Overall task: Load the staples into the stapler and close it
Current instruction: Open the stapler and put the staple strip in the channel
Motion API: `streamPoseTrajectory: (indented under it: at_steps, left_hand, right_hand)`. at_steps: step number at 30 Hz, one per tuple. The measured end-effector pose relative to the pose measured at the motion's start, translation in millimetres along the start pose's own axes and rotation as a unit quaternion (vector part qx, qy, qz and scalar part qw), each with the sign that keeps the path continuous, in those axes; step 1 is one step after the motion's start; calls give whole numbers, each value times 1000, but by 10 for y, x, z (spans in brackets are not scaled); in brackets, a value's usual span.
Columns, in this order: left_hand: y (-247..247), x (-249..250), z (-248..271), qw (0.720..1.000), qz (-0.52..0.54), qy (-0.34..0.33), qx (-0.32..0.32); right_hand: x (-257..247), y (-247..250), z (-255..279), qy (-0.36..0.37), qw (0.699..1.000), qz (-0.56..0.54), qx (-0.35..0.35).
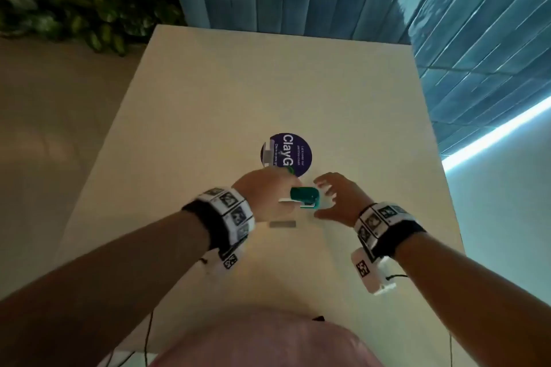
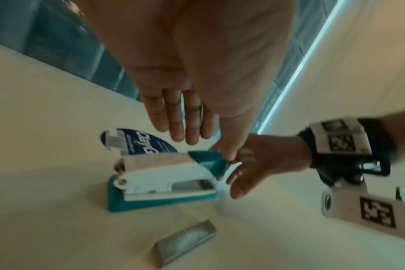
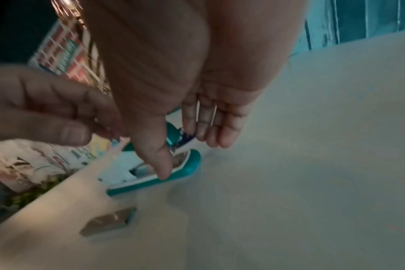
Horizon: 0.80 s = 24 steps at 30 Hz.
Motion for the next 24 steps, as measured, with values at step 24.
streamPoseTrajectory:
  at_steps: [24]
  left_hand:
    - [578, -742, 462, 981, 130, 38, 136]
  right_hand:
    - [99, -143, -190, 32, 999, 38, 10]
Point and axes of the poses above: each hand's wrist, its own z-axis away from the middle knuckle, its own y-axis out of the back of the hand, x = y × z, the point moved 5 cm from there along -z, towards the middle knuckle, and after that the axes turned 9 degrees about x, right-handed, at the moved point
